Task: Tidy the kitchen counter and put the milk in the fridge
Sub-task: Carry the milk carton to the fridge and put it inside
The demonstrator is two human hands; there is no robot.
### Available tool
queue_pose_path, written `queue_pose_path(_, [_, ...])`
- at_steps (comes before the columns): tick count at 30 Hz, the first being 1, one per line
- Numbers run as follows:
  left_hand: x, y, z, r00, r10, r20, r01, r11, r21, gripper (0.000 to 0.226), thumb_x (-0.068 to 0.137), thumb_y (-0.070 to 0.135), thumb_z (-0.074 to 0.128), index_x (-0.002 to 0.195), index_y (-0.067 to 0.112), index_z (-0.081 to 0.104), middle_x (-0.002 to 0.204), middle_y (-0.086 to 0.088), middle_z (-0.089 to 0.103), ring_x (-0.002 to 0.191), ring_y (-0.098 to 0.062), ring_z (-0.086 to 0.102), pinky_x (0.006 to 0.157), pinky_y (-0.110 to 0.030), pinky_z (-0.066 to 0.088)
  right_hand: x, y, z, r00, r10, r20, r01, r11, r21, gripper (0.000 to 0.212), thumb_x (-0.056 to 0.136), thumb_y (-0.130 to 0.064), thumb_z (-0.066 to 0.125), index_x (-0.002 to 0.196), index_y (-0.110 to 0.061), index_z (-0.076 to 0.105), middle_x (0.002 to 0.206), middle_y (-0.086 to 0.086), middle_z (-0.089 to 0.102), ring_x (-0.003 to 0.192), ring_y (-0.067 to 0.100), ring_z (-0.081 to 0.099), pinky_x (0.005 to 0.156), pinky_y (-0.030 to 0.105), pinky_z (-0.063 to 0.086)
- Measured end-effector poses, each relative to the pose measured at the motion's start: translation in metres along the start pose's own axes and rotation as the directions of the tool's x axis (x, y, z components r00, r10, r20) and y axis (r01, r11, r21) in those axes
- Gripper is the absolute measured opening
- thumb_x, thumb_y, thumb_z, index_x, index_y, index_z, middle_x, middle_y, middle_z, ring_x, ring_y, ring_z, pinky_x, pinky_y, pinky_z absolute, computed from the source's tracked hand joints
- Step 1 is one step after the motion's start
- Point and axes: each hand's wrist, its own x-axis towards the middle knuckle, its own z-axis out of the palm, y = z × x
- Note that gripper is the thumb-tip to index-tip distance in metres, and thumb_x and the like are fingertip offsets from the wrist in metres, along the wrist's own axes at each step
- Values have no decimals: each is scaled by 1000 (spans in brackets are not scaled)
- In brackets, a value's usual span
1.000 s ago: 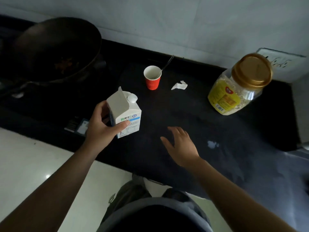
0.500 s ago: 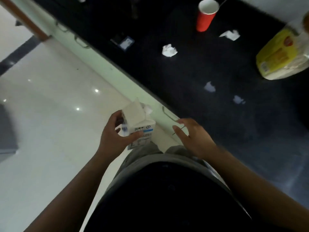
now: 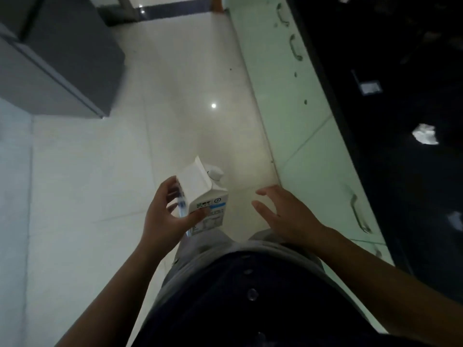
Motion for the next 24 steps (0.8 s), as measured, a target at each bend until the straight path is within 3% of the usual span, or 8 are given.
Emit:
queue_pose_path(5, [10, -36, -114, 961, -95, -258, 78, 994, -75, 82, 50, 55, 73, 125, 37, 44, 118, 9, 58, 112, 0, 52, 81, -16, 43, 91, -106, 43, 986, -142, 92, 145, 989, -20, 43, 94, -43, 40, 125, -15, 50, 128, 3, 53, 115, 14, 48, 95, 26, 36])
queue_pose_path(8, [8, -48, -175, 910, -126, -395, 97, 991, -92, 73, 53, 51, 79, 117, 48, 43, 112, 17, 57, 104, 10, 51, 78, -12, 42, 142, -176, 70, 949, -249, 192, 260, 965, -33, 44, 95, -45, 36, 127, -17, 48, 129, 0, 52, 113, 10, 48, 94, 24, 37])
queue_pose_path(10, [5, -55, -209, 858, -167, -486, 121, 985, -126, 72, 56, 46, 82, 118, 42, 45, 108, 20, 57, 101, 13, 52, 77, -14, 42, 170, -219, 85, 914, -325, 244, 342, 939, -33, 44, 95, -45, 36, 128, -18, 47, 129, -1, 52, 113, 9, 47, 94, 24, 37])
queue_pose_path(13, [5, -68, -249, 763, -248, -596, 167, 968, -189, 69, 59, 37, 76, 122, 31, 47, 105, 21, 58, 103, 2, 55, 82, -22, 46, 206, -271, 103, 869, -397, 293, 420, 907, -16, 44, 95, -45, 36, 127, -18, 47, 129, -1, 53, 113, 7, 46, 95, 25, 39])
queue_pose_path(17, [23, -85, -288, 664, -328, -672, 208, 944, -256, 63, 66, 20, 79, 119, 31, 48, 103, 20, 57, 104, -8, 55, 87, -31, 47, 255, -316, 125, 820, -424, 386, 472, 881, -34, 43, 95, -45, 37, 127, -19, 48, 129, -2, 53, 112, 8, 48, 94, 25, 39])
queue_pose_path(21, [67, -102, -332, 631, -371, -682, 227, 928, -295, 66, 64, 24, 80, 122, 24, 49, 104, 19, 56, 105, -13, 55, 87, -31, 47, 318, -352, 142, 809, -401, 428, 478, 874, -85, 39, 95, -41, 39, 122, -16, 52, 123, 2, 56, 104, 10, 49, 86, 24, 37])
queue_pose_path(24, [123, -110, -376, 636, -358, -684, 230, 933, -275, 60, 63, 20, 81, 113, 33, 50, 99, 23, 55, 97, 2, 55, 77, -13, 46, 379, -389, 151, 812, -398, 427, 484, 868, -112, 38, 95, -41, 39, 119, -15, 53, 120, 3, 57, 101, 11, 50, 85, 25, 39])
